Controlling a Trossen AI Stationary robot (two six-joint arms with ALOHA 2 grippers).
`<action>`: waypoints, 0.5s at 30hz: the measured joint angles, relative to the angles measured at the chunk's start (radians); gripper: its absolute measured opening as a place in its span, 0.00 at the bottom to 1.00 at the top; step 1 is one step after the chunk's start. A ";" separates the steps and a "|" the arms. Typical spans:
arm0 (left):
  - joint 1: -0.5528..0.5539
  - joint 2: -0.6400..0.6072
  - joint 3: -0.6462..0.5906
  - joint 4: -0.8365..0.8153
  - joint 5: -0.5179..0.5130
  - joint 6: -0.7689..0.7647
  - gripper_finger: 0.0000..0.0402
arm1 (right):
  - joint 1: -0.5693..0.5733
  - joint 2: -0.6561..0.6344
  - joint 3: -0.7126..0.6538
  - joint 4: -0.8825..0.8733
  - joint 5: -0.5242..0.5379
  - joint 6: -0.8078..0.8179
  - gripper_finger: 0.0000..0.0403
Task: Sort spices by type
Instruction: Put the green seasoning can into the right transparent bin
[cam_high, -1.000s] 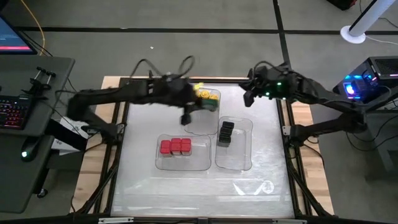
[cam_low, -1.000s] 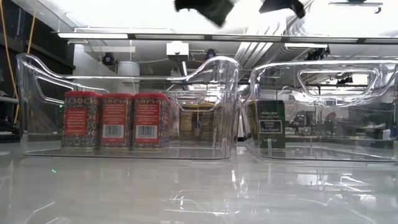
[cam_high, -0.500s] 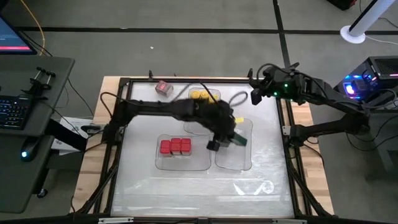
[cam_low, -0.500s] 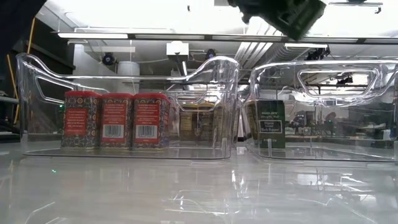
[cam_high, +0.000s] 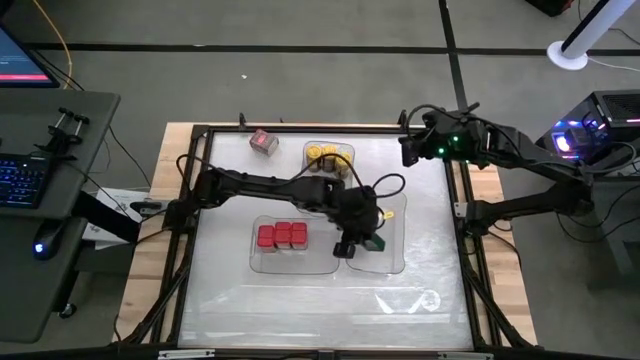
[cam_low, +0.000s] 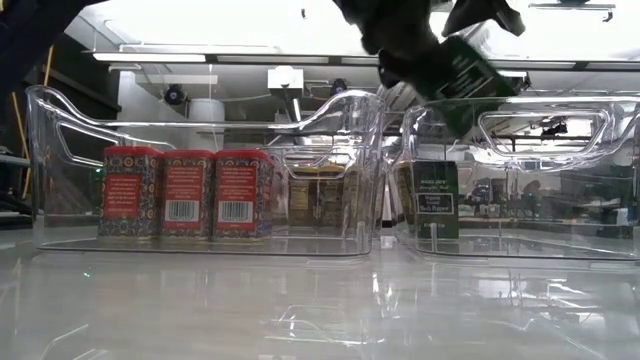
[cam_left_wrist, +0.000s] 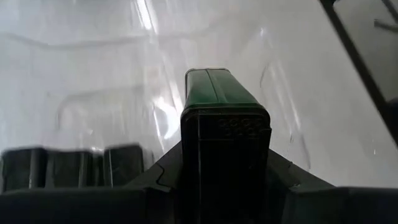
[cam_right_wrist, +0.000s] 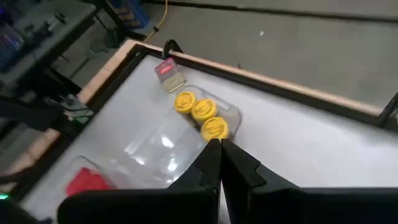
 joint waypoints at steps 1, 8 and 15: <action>0.000 0.000 -0.003 -0.017 0.000 0.008 0.27 | 0.007 0.001 0.000 0.000 -0.002 0.027 0.00; 0.010 0.007 -0.004 -0.077 -0.002 0.002 0.27 | 0.049 0.038 0.000 0.003 0.055 0.152 0.00; 0.010 0.033 -0.004 -0.097 -0.005 0.002 0.27 | 0.064 0.121 0.000 0.019 0.056 0.158 0.00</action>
